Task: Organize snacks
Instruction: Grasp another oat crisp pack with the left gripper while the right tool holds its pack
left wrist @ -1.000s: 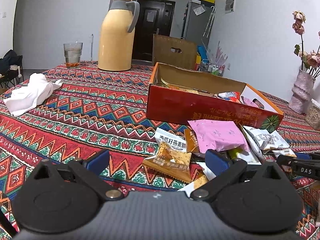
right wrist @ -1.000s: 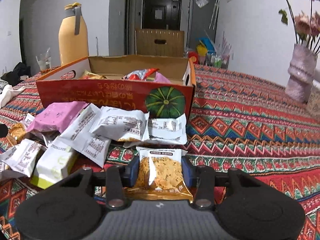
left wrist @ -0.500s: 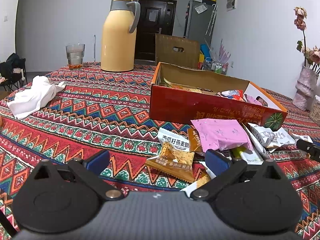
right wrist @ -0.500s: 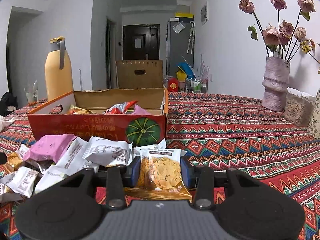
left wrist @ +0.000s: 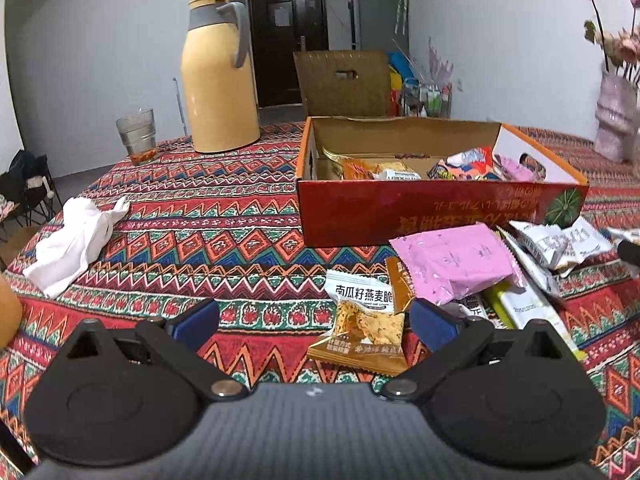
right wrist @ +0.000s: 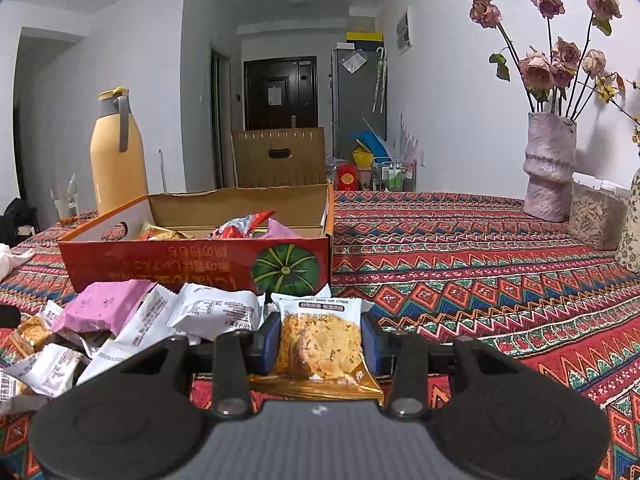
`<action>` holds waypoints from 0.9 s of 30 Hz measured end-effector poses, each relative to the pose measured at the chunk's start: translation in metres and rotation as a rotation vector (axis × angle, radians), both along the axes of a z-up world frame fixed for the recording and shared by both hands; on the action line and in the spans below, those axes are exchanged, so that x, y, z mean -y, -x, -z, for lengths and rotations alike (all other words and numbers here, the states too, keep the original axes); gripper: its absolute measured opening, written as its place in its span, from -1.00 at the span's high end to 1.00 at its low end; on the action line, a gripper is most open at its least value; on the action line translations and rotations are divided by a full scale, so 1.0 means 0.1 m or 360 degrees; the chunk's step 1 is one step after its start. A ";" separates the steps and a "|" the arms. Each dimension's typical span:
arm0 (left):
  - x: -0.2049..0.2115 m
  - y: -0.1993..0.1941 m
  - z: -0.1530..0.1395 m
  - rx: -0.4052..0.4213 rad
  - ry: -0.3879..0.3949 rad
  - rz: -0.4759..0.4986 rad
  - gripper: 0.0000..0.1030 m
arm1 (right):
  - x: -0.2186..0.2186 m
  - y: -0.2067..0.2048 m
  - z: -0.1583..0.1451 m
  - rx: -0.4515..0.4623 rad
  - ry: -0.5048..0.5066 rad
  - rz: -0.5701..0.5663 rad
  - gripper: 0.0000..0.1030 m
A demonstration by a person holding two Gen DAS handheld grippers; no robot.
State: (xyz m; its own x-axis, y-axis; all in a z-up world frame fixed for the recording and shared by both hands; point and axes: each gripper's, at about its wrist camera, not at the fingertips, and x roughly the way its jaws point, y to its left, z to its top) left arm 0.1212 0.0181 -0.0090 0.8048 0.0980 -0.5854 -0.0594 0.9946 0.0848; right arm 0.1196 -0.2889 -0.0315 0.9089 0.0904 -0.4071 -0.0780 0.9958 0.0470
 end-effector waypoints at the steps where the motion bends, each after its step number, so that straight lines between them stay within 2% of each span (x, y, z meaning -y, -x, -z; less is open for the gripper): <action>1: 0.01 -0.02 0.02 -0.0009 -0.0002 0.0005 -1.00 | 0.00 0.00 0.00 0.0001 -0.0002 0.0001 0.21; 8: 0.03 -0.13 0.13 -0.0079 0.0016 0.0021 -1.00 | 0.01 -0.01 0.01 -0.0007 -0.0013 0.0003 0.21; 16: 0.08 -0.22 0.19 -0.0148 -0.0040 0.0029 -0.98 | 0.02 -0.02 0.02 -0.0017 -0.0028 -0.0005 0.21; 19: 0.09 -0.26 0.21 -0.0172 -0.0035 0.0032 -0.84 | 0.02 -0.02 0.02 -0.0015 -0.0033 -0.0010 0.21; 23: 0.09 -0.32 0.24 -0.0218 0.0016 0.0065 -0.43 | 0.02 -0.02 0.02 -0.0013 -0.0039 -0.0016 0.21; 27: 0.09 -0.33 0.27 -0.0229 0.0047 0.0073 -0.30 | 0.02 -0.01 0.02 -0.0010 -0.0042 -0.0022 0.20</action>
